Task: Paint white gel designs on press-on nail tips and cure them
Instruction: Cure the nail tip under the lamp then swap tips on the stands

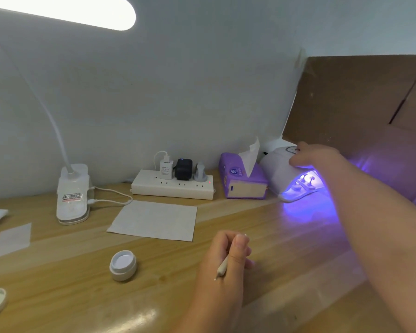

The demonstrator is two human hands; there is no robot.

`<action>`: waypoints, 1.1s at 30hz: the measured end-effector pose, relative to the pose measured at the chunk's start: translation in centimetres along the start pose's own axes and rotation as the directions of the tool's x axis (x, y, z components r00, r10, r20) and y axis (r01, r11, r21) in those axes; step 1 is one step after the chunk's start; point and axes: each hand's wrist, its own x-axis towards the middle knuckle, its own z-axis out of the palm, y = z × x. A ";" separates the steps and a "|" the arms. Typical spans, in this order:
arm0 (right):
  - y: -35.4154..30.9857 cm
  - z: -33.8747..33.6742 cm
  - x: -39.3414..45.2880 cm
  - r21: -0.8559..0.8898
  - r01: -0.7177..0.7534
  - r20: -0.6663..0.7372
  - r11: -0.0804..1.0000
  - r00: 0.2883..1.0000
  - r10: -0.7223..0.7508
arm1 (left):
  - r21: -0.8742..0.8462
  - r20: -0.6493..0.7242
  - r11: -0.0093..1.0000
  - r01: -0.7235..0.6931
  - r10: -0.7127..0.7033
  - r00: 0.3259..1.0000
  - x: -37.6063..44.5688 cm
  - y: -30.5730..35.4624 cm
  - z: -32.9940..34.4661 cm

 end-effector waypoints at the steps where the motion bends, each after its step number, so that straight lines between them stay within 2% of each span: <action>1: 0.0 0.1 -0.2 0.012 0.000 0.008 1.000 1.000 -0.001 | 0.009 0.006 1.000 -0.005 0.005 1.000 0.0 0.0 0.0; 5: 0.1 1.4 -1.7 0.032 -0.020 0.005 0.999 1.000 0.020 | 0.050 0.025 0.998 -0.035 0.033 0.999 -0.1 0.3 -0.1; 9: 0.5 2.9 -3.3 -0.076 -0.004 -0.037 0.997 0.999 0.002 | 0.062 -0.021 0.998 -0.024 0.025 0.999 0.1 0.2 -0.2; 13: 0.3 2.6 -5.6 0.018 -0.016 -0.074 1.000 0.997 0.017 | 0.057 -0.033 0.998 0.018 -0.016 0.999 0.5 -0.1 -0.2; 15: -0.2 2.3 -7.6 0.068 0.044 -0.159 0.997 0.987 -0.032 | 0.044 -0.035 0.998 0.038 -0.036 0.999 0.5 -0.2 -0.2; 19: -1.8 1.5 -13.7 0.163 0.239 -0.343 0.957 0.923 -0.173 | -0.008 -0.050 0.993 0.114 -0.114 0.992 0.4 0.6 -0.3; 22: -3.5 1.4 -19.2 0.307 0.355 -0.381 0.883 0.896 -0.227 | -0.070 -0.083 0.986 0.151 -0.157 0.984 0.0 1.5 -0.3; 26: -5.8 1.1 -25.7 0.451 0.495 -0.437 0.743 0.848 -0.300 | -0.116 -0.177 0.985 0.124 -0.143 0.974 -1.9 3.1 -2.1; 30: -8.2 -0.6 -28.7 0.583 0.530 -0.432 0.616 0.844 -0.318 | -0.186 -0.244 0.981 -0.057 0.010 0.970 -4.4 6.3 -6.7; 33: -11.2 -1.6 -29.9 0.719 0.511 -0.376 0.471 0.856 -0.355 | -0.156 -0.330 0.966 -0.206 0.146 0.933 -5.7 9.4 -11.4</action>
